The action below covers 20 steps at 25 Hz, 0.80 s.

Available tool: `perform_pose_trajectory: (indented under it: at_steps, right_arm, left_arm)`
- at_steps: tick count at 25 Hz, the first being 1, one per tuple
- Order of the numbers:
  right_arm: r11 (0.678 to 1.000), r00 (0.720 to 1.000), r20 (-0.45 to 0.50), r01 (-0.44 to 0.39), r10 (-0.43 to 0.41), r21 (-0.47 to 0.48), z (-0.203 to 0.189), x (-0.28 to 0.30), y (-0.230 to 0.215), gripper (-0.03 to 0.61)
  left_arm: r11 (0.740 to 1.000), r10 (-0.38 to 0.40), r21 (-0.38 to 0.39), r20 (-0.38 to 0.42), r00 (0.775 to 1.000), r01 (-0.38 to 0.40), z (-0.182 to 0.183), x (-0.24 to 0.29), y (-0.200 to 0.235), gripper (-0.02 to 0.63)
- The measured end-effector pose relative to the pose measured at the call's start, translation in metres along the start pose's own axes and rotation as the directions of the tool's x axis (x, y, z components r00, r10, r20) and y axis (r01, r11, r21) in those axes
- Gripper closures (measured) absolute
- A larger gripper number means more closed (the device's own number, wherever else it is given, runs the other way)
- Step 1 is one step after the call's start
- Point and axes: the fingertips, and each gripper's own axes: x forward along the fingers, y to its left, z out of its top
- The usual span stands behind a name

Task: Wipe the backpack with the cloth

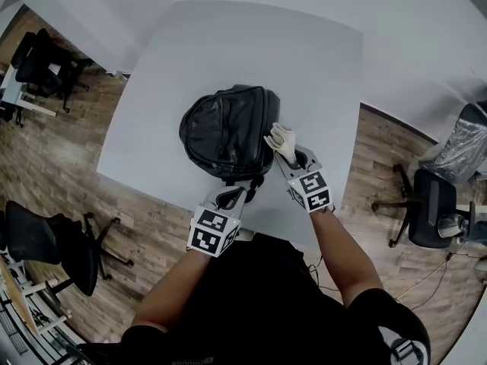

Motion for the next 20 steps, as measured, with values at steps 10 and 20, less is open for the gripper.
perform_pose_trajectory:
  at_steps: [10,20]
  right_arm:
    - [1.000,0.999,-0.022,-0.023,0.023,-0.001,-0.010,-0.013,0.030,0.485]
    - [0.998,0.998,-0.018,-0.056,0.056,-0.022,-0.017,-0.024,0.063,0.485]
  left_arm:
    - [1.000,0.013,-0.016,0.015,1.000,-0.013,0.001,-0.002,0.005,0.607]
    - [0.998,0.026,-0.052,0.044,0.999,-0.024,-0.002,-0.005,0.013,0.607]
